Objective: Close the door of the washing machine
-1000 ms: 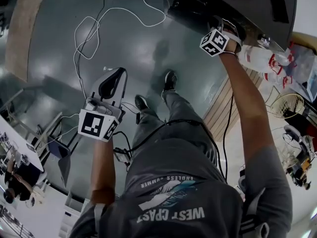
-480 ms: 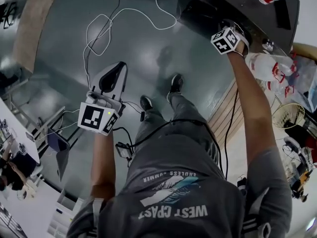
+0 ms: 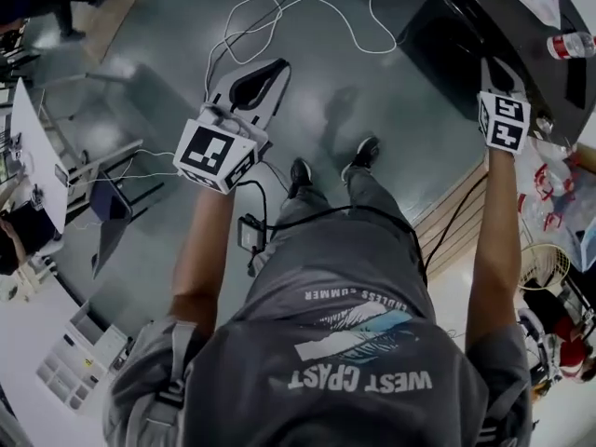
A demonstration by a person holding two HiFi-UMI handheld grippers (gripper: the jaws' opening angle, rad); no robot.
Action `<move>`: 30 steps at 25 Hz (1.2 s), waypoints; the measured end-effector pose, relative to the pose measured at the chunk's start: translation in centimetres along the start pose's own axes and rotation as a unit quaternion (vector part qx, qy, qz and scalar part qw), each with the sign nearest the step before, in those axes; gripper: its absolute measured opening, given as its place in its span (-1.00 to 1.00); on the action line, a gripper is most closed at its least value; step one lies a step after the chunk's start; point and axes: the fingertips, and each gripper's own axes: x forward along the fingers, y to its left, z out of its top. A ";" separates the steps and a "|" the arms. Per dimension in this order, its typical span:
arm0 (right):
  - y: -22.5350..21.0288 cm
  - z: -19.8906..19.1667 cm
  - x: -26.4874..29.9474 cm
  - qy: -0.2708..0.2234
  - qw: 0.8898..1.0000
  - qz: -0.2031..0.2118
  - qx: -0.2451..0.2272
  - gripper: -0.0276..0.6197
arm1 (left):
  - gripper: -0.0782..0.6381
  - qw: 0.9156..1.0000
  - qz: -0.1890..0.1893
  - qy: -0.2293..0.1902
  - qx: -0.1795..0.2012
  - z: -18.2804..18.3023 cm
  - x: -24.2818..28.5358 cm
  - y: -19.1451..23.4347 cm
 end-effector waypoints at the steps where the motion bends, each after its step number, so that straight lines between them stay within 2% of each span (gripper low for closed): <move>1: 0.6 1.6 -1.5 -0.018 1.000 0.005 0.019 -0.76 | -0.70 1.000 0.004 -0.003 0.003 0.1 -0.9 0.5; 4: 2.5 6.3 -5.9 -0.074 0.995 0.015 0.065 -0.78 | -0.70 1.000 0.019 -0.014 0.006 0.4 -3.7 1.9; 8: 6.2 12.1 -12.1 -0.136 0.982 0.064 0.111 -0.80 | -0.70 0.999 0.036 -0.030 0.011 1.0 -7.6 3.2; 17: 14.9 21.9 -24.0 -0.234 0.949 0.172 0.127 -0.82 | -0.70 0.996 0.036 -0.072 0.035 3.6 -14.5 4.8; 22: 20.0 23.9 -29.5 -0.256 0.947 0.163 0.104 -0.83 | -0.70 0.993 0.026 -0.107 0.038 4.3 -18.8 6.0; 30: 22.8 23.4 -34.2 -0.258 0.948 0.154 0.110 -0.83 | -0.70 0.992 0.015 -0.120 0.038 4.6 -22.4 5.1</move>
